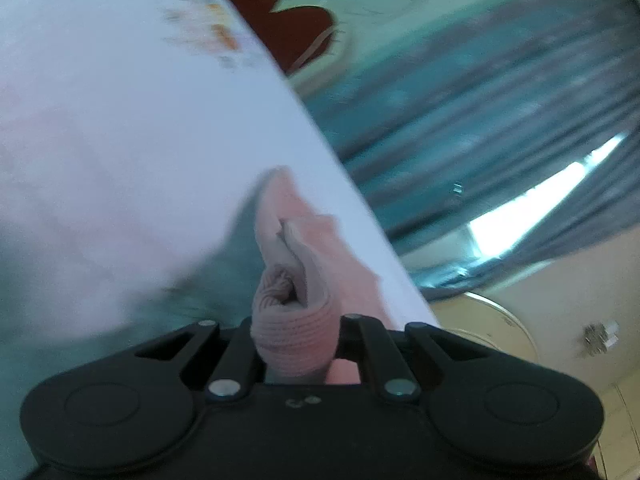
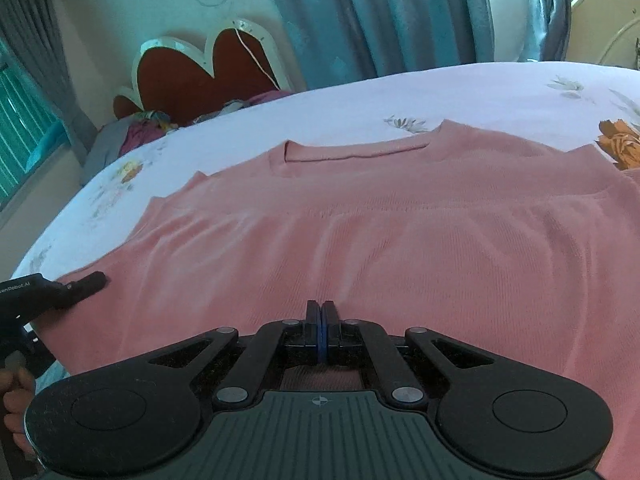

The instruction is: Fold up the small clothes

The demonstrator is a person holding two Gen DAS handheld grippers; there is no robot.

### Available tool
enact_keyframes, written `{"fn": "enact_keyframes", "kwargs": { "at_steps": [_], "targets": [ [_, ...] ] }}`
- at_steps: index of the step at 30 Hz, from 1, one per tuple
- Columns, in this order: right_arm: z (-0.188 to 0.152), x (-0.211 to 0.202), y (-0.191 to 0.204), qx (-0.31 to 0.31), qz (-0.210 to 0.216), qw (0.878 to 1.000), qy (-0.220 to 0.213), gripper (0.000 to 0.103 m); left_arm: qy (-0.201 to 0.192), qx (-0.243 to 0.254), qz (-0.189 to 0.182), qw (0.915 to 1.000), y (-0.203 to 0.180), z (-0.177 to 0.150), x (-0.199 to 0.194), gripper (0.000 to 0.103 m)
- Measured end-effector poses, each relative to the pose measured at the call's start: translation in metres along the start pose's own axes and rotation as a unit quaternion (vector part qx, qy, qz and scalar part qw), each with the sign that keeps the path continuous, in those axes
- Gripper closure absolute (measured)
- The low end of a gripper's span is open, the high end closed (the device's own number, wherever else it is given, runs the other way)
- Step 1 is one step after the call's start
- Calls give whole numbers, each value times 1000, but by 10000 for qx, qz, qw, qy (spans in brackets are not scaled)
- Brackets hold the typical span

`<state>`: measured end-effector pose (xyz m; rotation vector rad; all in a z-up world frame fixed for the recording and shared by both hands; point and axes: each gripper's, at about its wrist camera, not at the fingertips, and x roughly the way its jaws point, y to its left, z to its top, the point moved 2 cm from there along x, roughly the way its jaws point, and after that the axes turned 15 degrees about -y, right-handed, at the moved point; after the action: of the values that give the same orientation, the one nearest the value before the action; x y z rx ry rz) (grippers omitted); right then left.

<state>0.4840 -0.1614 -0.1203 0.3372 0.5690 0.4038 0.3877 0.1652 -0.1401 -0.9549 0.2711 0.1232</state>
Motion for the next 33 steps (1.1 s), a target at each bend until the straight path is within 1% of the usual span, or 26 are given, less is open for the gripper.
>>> {"fn": "enact_keyframes", "kwargs": {
  "at_steps": [2, 5, 8, 9, 11, 13, 14, 15, 16, 17, 18, 19, 20, 21, 22, 23, 24, 25, 26, 27, 28, 29, 30, 32, 33],
  "targets": [
    [6, -13, -15, 268, -70, 9994, -186, 103, 62, 369, -225, 9990, -29, -4, 5, 95],
    [18, -42, -46, 636, -268, 9962, -537, 103, 310, 918, -652, 9932, -85, -23, 8, 95],
    [34, -80, -89, 878, -553, 9908, -868, 103, 662, 1417, -1074, 9818, -144, -62, 10, 95],
    [40, -95, -106, 975, -651, 9883, -974, 103, 790, 1590, -1244, 9762, -165, -79, 11, 95],
    [50, -122, -135, 1122, -844, 9837, -1123, 103, 1056, 1839, -1469, 9662, -199, -114, 15, 95],
    [57, -149, -162, 1209, -1007, 9800, -1220, 103, 1392, 2070, -1633, 9545, -228, -156, 20, 95],
    [59, -162, -178, 1275, -1064, 9784, -1228, 103, 1633, 2160, -1643, 9485, -240, -181, 24, 95],
    [60, -168, -188, 1340, -1078, 9778, -1201, 103, 1934, 2244, -1570, 9421, -247, -210, 30, 94],
    [58, -177, -201, 1444, -1054, 9770, -1166, 103, 2287, 2390, -1471, 9322, -248, -241, 36, 86],
    [57, -183, -210, 1495, -1012, 9771, -1127, 103, 2726, 2594, -1284, 9176, -248, -268, 45, 79],
    [56, -187, -216, 1501, -1053, 9775, -1047, 103, 3203, 2805, -893, 9004, -246, -294, 51, 73],
    [55, -190, -221, 1500, -1178, 9772, -936, 102, 3102, 2855, -933, 9020, -248, -298, 43, 69],
    [55, -195, -221, 1491, -1159, 9775, -940, 82, 3010, 2763, -1196, 9049, -251, -293, 33, 66],
    [53, -203, -222, 1469, -1043, 9779, -1057, 41, 2966, 2605, -1442, 9074, -254, -283, 25, 65],
    [53, -212, -221, 1399, -927, 9778, -1251, 31, 2863, 2552, -1525, 9108, -254, -270, 21, 68],
    [53, -215, -222, 1384, -763, 9797, -1235, 31, 2611, 2617, -1568, 9158, -253, -254, 12, 69],
    [53, -213, -221, 1439, -600, 9813, -1130, 31, 2317, 2796, -1525, 9192, -251, -238, 6, 69],
    [51, -210, -218, 1514, -384, 9821, -1051, 35, 2116, 2975, -1410, 9202, -251, -226, 8, 71],
    [49, -204, -215, 1563, -214, 9832, -919, 51, 1882, 3166, -1231, 9215, -244, -211, 7, 72],
    [49, -199, -209, 1597, -69, 9840, -780, 59, 1751, 3270, -1103, 9221, -238, -200, 7, 72],
    [47, -194, -204, 1619, 88, 9847, -633, 59, 1660, 3347, -914, 9231, -230, -189, 10, 73],
    [44, -187, -197, 1581, 183, 9860, -488, 60, 1590, 3333, -755, 9262, -220, -178, 16, 74],
    [41, -182, -192, 1532, 241, 9871, -393, 60, 1555, 3313, -667, 9282, -211, -170, 18, 74],
    [35, -173, -184, 1524, 292, 9877, -211, 60, 1631, 3362, -496, 9262, -197, -163, 24, 74],
    [33, -169, -182, 1536, 290, 9876, -159, 60, 1694, 3375, -489, 9247, -194, -163, 29, 74]
  ]
}}
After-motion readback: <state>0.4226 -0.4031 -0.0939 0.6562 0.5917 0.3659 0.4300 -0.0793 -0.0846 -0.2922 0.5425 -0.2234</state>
